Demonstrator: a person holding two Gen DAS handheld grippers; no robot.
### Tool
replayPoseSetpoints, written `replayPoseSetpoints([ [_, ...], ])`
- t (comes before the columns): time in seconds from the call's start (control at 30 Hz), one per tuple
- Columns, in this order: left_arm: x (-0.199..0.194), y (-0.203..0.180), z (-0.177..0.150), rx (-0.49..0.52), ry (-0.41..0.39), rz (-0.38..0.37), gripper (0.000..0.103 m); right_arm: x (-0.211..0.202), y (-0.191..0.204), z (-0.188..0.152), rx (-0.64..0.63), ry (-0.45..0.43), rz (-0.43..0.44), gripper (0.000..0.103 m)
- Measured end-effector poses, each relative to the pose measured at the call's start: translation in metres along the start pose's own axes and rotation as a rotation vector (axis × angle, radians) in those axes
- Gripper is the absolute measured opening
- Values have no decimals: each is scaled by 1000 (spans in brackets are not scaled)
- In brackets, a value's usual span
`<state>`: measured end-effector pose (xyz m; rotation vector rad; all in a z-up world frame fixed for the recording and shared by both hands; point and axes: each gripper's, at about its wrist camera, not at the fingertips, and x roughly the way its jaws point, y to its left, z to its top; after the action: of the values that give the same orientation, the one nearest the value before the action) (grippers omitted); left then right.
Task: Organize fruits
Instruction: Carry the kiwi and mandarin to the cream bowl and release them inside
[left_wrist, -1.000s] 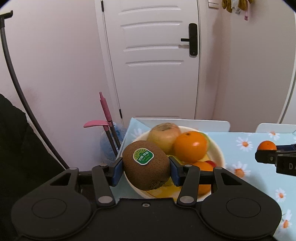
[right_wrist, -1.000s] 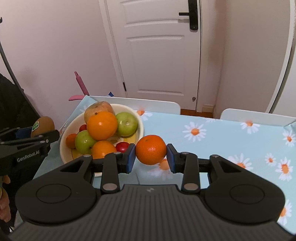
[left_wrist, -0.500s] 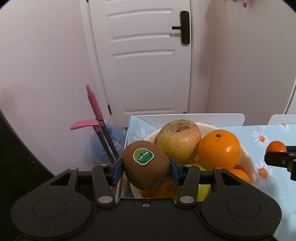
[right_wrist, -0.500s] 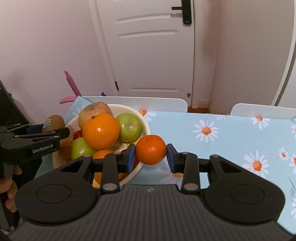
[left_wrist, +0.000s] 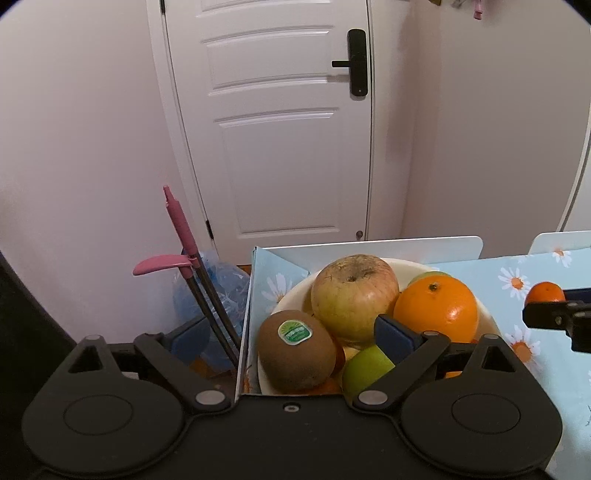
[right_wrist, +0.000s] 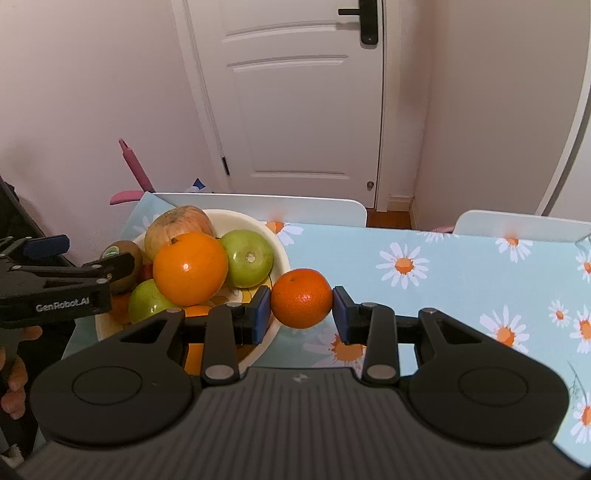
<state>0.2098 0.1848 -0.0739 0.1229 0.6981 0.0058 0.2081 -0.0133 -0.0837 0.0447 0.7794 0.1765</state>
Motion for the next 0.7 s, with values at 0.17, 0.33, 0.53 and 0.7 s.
replayPoseSetpoints([
  [0.17,-22,-1,-3,-19,-3,9,98,-4,-2,5,-35,-8,32,51],
  [0.33,-42,-5,-14,-28,13,6,98,-5,-5,9,-85,-11,80,51],
  [0.53,-59,-9,-23,-64,28,16,98,5,-7,15,-189,-8,151,51],
  [0.7,-68,-10,-28,-84,33,30,98,25,-9,15,-234,17,205,51],
])
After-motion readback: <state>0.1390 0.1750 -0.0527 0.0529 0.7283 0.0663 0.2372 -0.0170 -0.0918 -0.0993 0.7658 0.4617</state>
